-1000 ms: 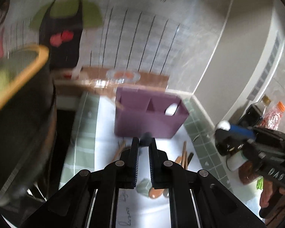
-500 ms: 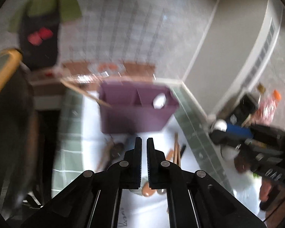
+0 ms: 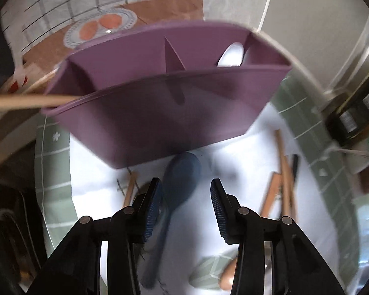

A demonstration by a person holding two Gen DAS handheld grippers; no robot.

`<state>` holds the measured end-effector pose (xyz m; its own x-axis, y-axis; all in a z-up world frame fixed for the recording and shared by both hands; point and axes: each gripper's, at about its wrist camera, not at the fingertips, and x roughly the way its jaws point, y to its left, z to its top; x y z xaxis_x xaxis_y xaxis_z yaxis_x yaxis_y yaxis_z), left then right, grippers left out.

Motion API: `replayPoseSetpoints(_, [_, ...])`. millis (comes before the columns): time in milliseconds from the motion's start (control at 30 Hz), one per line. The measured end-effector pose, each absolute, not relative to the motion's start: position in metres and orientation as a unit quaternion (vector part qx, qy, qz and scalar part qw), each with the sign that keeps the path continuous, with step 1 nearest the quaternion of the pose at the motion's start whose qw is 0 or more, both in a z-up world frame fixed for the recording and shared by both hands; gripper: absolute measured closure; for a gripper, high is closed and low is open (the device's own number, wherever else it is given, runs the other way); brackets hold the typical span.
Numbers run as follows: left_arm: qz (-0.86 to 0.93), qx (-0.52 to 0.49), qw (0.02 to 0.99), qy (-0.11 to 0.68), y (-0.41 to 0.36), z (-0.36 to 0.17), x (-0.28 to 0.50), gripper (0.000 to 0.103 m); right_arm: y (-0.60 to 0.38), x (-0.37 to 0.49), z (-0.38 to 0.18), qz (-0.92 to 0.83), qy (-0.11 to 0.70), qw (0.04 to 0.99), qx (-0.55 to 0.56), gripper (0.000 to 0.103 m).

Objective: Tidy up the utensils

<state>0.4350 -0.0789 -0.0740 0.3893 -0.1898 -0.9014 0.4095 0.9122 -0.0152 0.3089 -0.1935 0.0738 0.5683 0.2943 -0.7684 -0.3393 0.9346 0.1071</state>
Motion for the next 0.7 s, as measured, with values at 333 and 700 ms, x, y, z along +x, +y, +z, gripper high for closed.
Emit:
replayPoseSetpoints(333, [-0.154,0.094,0.83,0.527,-0.079,-0.09,0.443,0.065,-0.201,0.309,0.073,0.186,0.437,0.88,-0.002,0.084])
replayPoseSetpoints(700, [-0.182,-0.026,0.88,0.438,-0.034,-0.022,0.36,0.069,-0.176,0.298,0.062,0.188,0.438,0.878,-0.032,0.084])
